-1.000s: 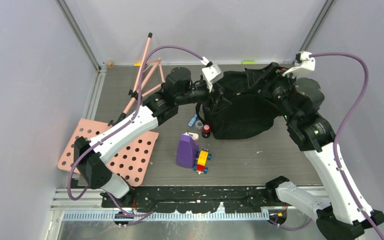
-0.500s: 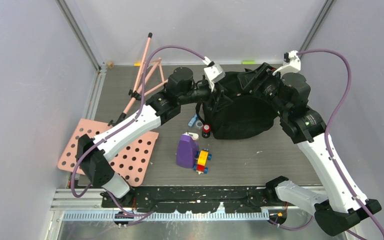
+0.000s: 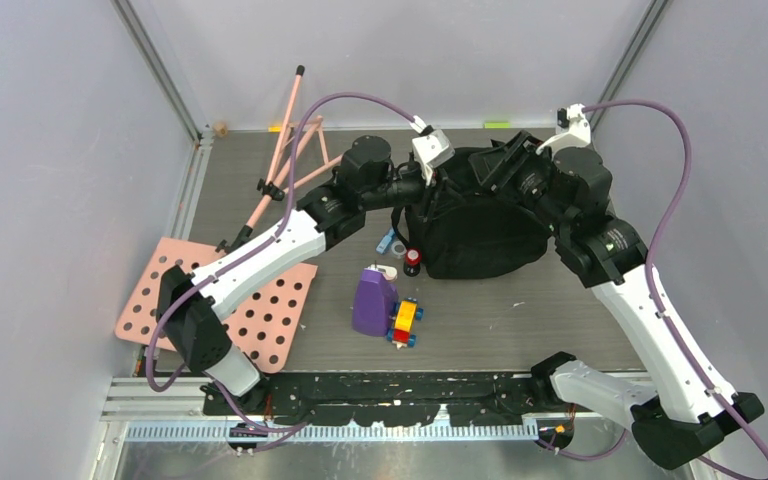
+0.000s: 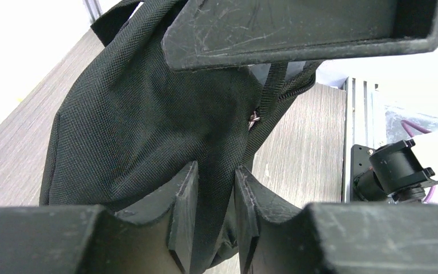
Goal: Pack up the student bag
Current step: Zip the student bag at the center of the board.
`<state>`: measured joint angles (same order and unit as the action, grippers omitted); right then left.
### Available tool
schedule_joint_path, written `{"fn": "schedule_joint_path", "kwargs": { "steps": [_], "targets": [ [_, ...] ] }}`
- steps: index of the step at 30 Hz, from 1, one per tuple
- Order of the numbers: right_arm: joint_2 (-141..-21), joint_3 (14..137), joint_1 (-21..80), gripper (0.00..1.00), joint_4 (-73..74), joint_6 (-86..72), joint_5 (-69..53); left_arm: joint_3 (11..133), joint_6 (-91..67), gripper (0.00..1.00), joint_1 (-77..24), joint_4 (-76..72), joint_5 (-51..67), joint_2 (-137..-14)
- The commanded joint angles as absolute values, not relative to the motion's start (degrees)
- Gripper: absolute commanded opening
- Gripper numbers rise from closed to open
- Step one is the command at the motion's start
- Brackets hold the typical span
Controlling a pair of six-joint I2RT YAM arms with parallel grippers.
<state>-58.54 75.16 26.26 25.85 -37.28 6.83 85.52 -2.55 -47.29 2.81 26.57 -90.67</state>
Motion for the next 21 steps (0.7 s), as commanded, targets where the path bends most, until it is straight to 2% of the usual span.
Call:
{"fn": "schedule_joint_path", "kwargs": {
  "steps": [1,11,21],
  "targets": [
    [-57.71,75.42,27.07,0.51,25.72,-37.28,8.66,86.30,-2.27,0.28,-47.72,0.33,26.12,-90.88],
    [-54.03,70.80,28.24,0.53,26.81,-37.99,10.66,85.87,-3.50,0.01,-47.81,-2.24,24.67,-91.01],
    [-51.70,70.84,28.39,0.57,28.28,-30.71,6.09,86.11,-5.39,0.00,-47.81,-2.38,21.80,-91.23]
  ]
}}
